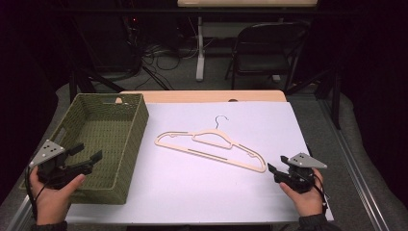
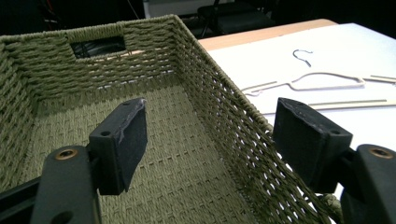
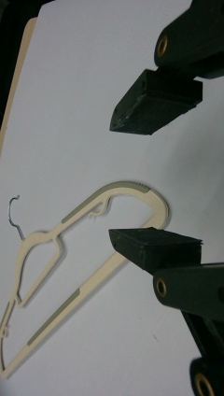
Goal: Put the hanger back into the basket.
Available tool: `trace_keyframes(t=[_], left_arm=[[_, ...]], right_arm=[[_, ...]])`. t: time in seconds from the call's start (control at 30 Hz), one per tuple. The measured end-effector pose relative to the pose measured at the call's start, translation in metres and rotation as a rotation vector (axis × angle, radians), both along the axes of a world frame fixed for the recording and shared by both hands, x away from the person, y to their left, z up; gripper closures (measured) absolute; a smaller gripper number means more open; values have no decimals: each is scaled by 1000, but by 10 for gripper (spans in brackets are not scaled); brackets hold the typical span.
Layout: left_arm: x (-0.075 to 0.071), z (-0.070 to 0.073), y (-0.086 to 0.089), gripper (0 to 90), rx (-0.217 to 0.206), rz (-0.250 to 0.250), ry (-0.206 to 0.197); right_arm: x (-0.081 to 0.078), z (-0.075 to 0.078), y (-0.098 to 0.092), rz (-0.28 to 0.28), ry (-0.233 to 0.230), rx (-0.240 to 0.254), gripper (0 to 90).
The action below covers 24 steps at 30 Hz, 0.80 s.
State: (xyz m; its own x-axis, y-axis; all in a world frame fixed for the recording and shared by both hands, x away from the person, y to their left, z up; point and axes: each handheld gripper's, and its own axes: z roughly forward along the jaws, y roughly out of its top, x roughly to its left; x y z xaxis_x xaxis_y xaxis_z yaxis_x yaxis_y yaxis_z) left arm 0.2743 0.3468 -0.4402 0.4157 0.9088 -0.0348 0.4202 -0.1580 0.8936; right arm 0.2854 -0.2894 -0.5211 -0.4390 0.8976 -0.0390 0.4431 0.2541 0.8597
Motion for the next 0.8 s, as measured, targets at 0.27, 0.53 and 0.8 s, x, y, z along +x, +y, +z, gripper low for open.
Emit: trace_keyframes(t=[0.27, 0.53, 0.8], left_arm=[[4, -2, 1, 255, 3, 4, 24], [3, -1, -5, 264, 18, -25, 31], [3, -2, -5, 269, 20, -24, 34]], right_arm=[[1, 7, 10, 24, 51, -38, 385], [3, 11, 15, 49, 64, -68, 315], [4, 10, 15, 49, 67, -84, 305]])
